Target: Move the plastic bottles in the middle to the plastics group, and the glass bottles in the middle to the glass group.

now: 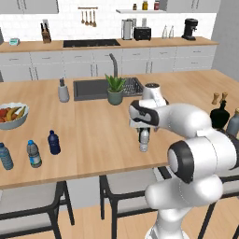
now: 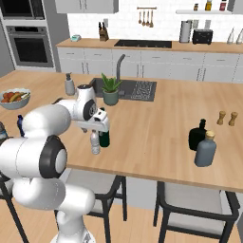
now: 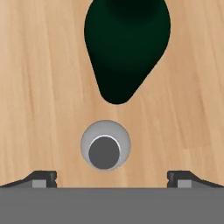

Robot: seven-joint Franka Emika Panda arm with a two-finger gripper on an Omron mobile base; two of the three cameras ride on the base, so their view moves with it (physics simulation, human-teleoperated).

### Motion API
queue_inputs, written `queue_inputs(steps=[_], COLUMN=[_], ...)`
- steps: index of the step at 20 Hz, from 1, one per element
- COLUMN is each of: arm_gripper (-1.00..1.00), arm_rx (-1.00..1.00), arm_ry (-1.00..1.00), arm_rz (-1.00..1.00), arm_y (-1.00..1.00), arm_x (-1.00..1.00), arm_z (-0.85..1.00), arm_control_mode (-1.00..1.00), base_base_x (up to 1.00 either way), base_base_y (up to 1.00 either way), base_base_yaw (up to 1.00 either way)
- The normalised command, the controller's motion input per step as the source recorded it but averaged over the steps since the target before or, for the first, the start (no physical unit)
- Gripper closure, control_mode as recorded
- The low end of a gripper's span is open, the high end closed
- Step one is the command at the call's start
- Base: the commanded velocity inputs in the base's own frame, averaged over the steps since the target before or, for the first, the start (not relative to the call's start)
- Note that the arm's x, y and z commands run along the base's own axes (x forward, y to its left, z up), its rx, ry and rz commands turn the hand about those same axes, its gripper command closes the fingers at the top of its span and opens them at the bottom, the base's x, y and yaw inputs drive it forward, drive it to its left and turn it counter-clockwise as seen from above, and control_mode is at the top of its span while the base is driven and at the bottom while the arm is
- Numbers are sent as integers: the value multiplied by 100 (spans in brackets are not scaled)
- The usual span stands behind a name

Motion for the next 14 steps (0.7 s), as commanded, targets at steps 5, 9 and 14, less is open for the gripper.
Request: queue_inputs(steps=[5,9,14], arm_gripper=[-100,-100,-100], arm_rx=[0,0,0], arm_ry=[-4,-1,-1], arm_rz=[8,0,0], arm_y=[0,-11,-3], arm_x=[11,-33,-8], arm_z=[0,0,-12], arm_control_mode=[-100,-100,-100], base_base_x=[0,0,0], base_base_y=[0,0,0], base_base_yaw=[0,0,0])
